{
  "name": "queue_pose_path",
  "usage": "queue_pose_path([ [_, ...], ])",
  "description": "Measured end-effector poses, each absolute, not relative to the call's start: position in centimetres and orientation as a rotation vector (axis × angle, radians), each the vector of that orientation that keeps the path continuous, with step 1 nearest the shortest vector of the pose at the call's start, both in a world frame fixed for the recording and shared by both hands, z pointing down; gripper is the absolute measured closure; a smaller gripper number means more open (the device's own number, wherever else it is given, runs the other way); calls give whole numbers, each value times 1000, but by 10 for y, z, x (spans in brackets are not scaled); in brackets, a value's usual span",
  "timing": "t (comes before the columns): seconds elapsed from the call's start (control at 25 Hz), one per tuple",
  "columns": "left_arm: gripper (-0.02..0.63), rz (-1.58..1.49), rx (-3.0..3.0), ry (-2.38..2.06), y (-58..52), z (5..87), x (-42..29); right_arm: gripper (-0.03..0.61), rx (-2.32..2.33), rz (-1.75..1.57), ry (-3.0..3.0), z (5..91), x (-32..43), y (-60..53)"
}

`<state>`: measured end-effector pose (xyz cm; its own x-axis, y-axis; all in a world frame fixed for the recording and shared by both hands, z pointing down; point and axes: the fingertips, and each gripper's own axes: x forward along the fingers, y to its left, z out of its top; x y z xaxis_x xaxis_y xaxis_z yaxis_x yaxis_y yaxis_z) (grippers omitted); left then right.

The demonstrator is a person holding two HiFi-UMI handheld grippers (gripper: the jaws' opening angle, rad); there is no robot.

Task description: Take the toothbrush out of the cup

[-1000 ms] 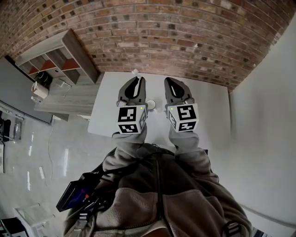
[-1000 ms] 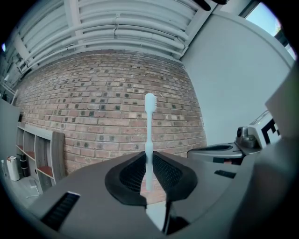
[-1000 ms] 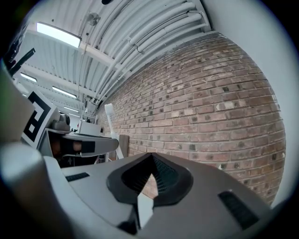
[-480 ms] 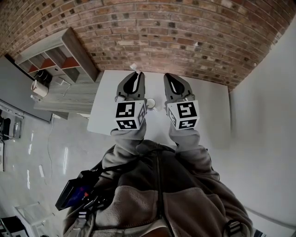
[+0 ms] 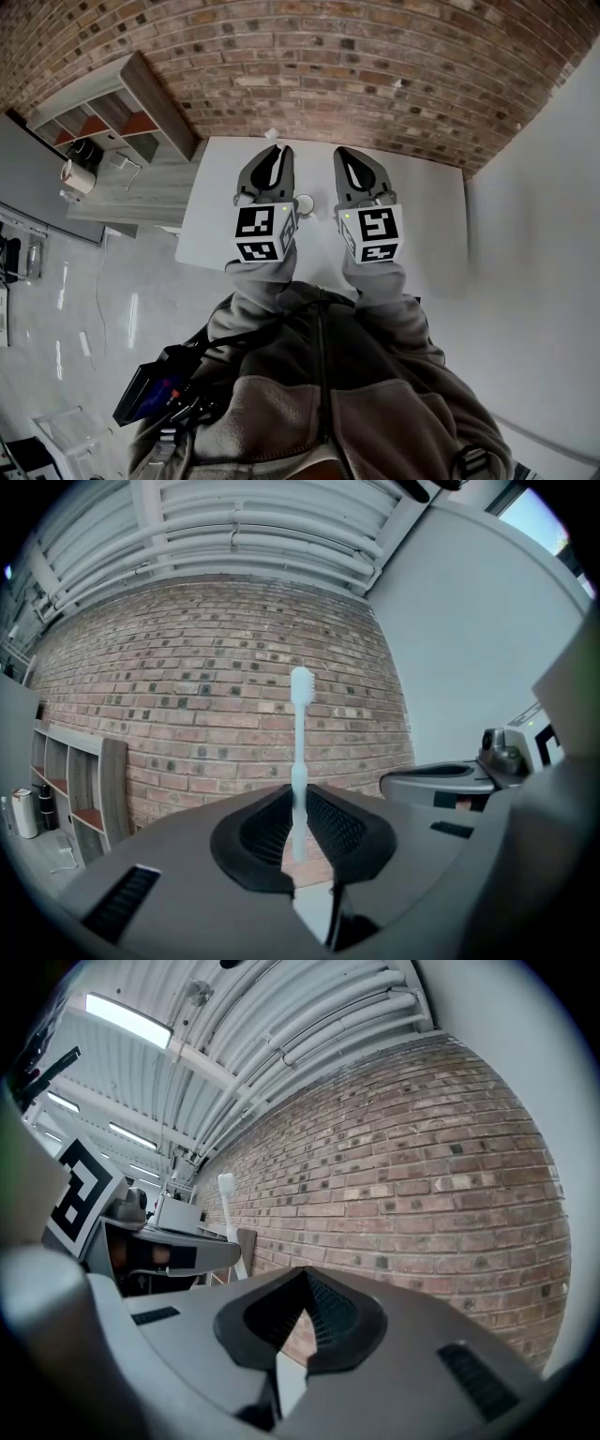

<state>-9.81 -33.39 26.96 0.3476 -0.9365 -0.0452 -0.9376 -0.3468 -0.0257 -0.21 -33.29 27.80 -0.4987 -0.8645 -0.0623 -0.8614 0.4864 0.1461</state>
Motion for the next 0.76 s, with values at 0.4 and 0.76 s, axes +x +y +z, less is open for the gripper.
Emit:
queue_pose_path([
  [0.4,566,21,-2562,1770,-333,277,-96,578,1563,-246,-2683,281,-2,-330],
  [0.76,566,11,-2567,1780,-328,281,-95,578,1562,-250,-2683,282,0,-323],
])
